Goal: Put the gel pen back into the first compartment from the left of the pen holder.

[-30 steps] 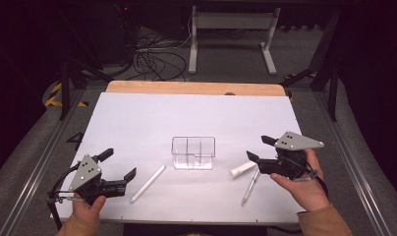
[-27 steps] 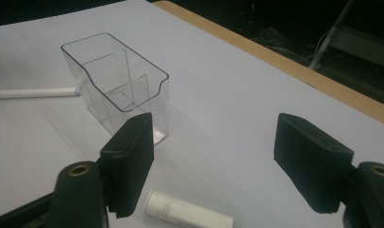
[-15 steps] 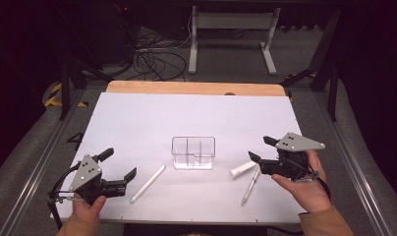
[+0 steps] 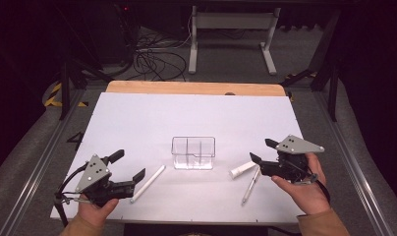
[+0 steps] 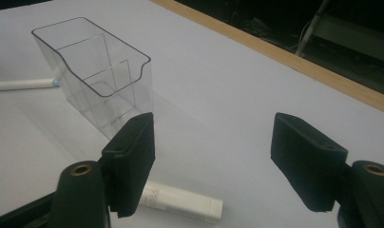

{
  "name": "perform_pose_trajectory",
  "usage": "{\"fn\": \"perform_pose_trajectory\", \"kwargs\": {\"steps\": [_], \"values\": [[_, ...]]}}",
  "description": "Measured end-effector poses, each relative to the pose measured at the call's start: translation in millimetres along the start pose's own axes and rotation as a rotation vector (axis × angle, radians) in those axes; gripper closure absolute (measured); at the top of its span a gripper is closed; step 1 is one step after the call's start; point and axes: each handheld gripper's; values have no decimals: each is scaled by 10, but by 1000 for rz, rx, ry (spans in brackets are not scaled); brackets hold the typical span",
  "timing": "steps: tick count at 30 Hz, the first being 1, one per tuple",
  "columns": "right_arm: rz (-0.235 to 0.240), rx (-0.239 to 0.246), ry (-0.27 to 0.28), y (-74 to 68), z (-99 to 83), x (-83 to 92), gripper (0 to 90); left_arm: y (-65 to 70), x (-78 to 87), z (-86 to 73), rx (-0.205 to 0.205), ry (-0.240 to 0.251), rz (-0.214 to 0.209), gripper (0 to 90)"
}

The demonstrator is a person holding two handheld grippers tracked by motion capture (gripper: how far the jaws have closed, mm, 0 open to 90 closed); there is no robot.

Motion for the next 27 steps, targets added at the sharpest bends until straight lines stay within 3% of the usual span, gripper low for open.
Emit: {"fn": "perform_pose_trajectory", "kwargs": {"steps": [6, 13, 16, 27], "values": [[3, -28, 12, 28, -20, -73, 335, 220, -140, 138, -19, -39, -68, 132], [8, -74, 45, 74, -52, -112, 346, 528, -317, 284, -83, -55, -81, 134], [3, -77, 35, 83, -66, -129, 346, 655, -411, 335, -119, -61, -87, 134], [4, -83, 39, 107, -90, -137, 345, 936, -709, 460, -127, -89, -165, 138]]}}
Point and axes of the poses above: each handheld gripper's, and its own axes: x roughly backward along the jaws, z roughly out of its top, y roughly to its right, and after that the axes turned 14 degrees about -y, right-handed
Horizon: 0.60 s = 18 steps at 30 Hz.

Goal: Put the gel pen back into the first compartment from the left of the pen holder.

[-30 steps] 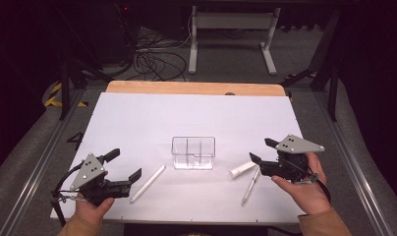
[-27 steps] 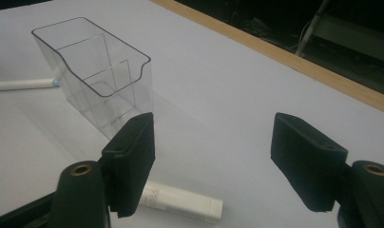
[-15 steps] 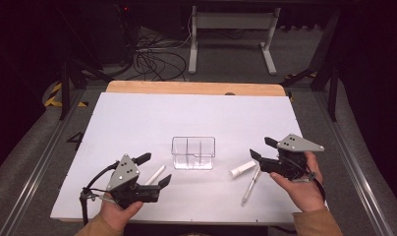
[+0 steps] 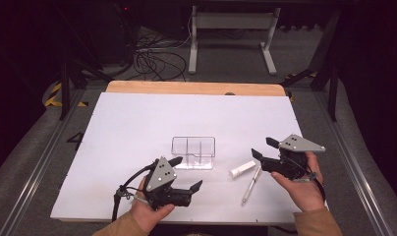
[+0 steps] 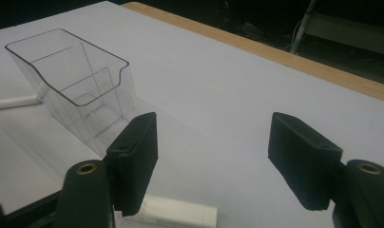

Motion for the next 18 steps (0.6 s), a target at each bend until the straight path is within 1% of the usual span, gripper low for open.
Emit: {"fn": "perform_pose_trajectory", "kwargs": {"steps": [6, 8, 12, 16, 18], "values": [[1, -4, 1, 6, -7, -8, 346, 89, -124, 72, -11, 3, -24, 141], [2, -7, 3, 8, -10, -8, 346, 110, -169, 93, -6, 1, -34, 142], [3, -10, 5, 17, -15, -5, 346, 157, -272, 122, -13, -13, -47, 146], [1, -11, 7, 29, -20, 3, 346, 206, -353, 152, -38, -22, -46, 147], [1, -10, 10, 34, -22, 0, 346, 227, -384, 162, -40, -27, -52, 147]]}}
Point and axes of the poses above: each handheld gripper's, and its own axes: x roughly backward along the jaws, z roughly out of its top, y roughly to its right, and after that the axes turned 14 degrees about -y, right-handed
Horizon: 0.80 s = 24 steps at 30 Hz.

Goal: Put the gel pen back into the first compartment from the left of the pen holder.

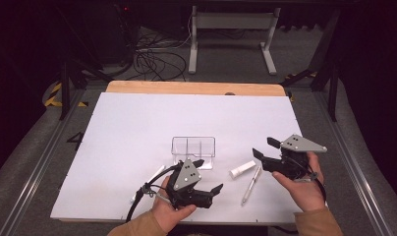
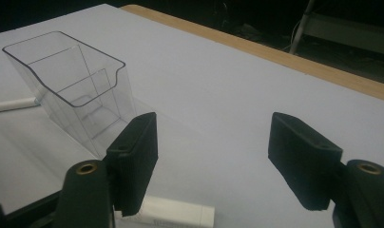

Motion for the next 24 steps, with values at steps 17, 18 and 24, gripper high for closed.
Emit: {"fn": "perform_pose_trajectory", "kwargs": {"steps": [17, 18, 24], "values": [[-9, -9, 15, 24, -15, -17, 338, 160, -360, 96, -5, -71, -45, 154], [-9, -10, 15, 26, -16, -17, 338, 171, -388, 100, -5, -77, -46, 157], [-8, -18, 21, 32, -28, -17, 339, 219, -554, 122, 23, -130, -93, 158]]}}
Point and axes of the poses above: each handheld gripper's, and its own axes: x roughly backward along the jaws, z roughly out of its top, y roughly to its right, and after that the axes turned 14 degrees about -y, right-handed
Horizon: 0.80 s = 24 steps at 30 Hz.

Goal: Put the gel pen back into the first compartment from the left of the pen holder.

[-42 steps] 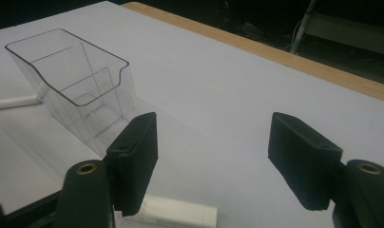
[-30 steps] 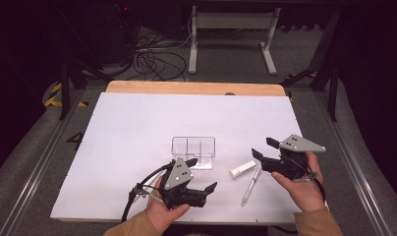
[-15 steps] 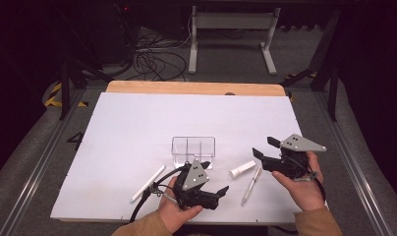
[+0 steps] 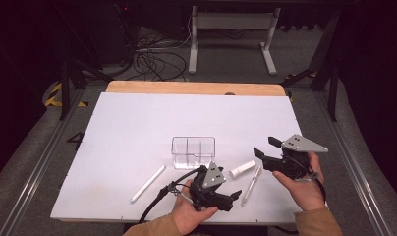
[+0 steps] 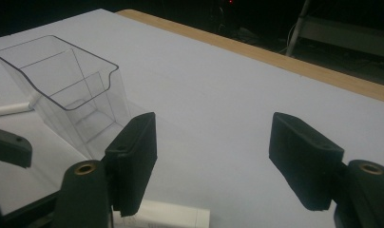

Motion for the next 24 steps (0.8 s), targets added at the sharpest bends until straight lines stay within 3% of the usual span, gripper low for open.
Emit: {"fn": "perform_pose_trajectory", "kwargs": {"steps": [10, 13, 24], "values": [[-1, -3, 5, 5, -13, -6, 339, 104, -177, 47, 41, -39, 2, 253], [1, -6, 6, 7, -14, -4, 339, 139, -207, 51, 23, -44, 22, 283], [-3, -9, 5, 13, -18, -6, 340, 270, -360, 56, -9, -69, 8, 293]]}}
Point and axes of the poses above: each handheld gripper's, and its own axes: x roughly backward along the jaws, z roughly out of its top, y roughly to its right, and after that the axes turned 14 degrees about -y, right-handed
